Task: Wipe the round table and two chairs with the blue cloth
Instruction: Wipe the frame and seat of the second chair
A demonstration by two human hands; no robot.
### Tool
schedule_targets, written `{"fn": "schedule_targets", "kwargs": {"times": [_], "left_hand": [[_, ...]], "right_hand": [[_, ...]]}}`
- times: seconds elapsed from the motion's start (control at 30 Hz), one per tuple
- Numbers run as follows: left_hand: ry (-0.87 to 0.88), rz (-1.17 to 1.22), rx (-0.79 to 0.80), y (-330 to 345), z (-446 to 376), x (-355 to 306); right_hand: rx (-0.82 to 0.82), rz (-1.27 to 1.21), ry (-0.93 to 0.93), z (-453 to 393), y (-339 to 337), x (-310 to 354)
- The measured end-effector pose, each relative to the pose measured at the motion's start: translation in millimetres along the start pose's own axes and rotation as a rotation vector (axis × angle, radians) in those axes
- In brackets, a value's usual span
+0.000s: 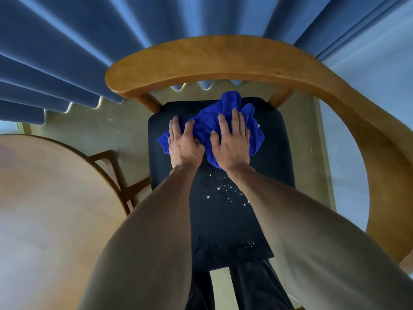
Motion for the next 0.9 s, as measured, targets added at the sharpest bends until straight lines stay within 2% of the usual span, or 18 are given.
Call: {"fn": "schedule_targets", "kwargs": {"times": [0.07,0.2,0.37,0.5,0.73,0.9], "left_hand": [[-0.036,-0.038,-0.046,-4,6,1],[-0.275,-0.001,-0.115,-4,34,23],[-0.277,-0.031,-0.109,0,39,42],[-0.519,0.013,-0.114,-11,31,84],[-0.583,0.161,-0.072,-7,18,82],[-0.433,0.056,-0.058,-3,29,89]], "right_hand": [[0.024,0.026,-0.025,5,1,-1],[0.049,0.043,-0.055,13,2,-1],[0.046,0.149,-0.163,14,9,-1],[0.031,0.135,-0.209,7,14,6],[0.015,0.108,-0.147,-11,15,10],[-0.072,0.079,-0.068,-32,10,16]]}}
Point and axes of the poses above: each hand's wrist, its own z-axis away from the middle knuckle, its own y-axis out of the palm, x = y × z, the point moved 10 cm from there along -z, towards the middle knuckle, and after that the axes turned 1 degree about z, right-handed, at the moved point
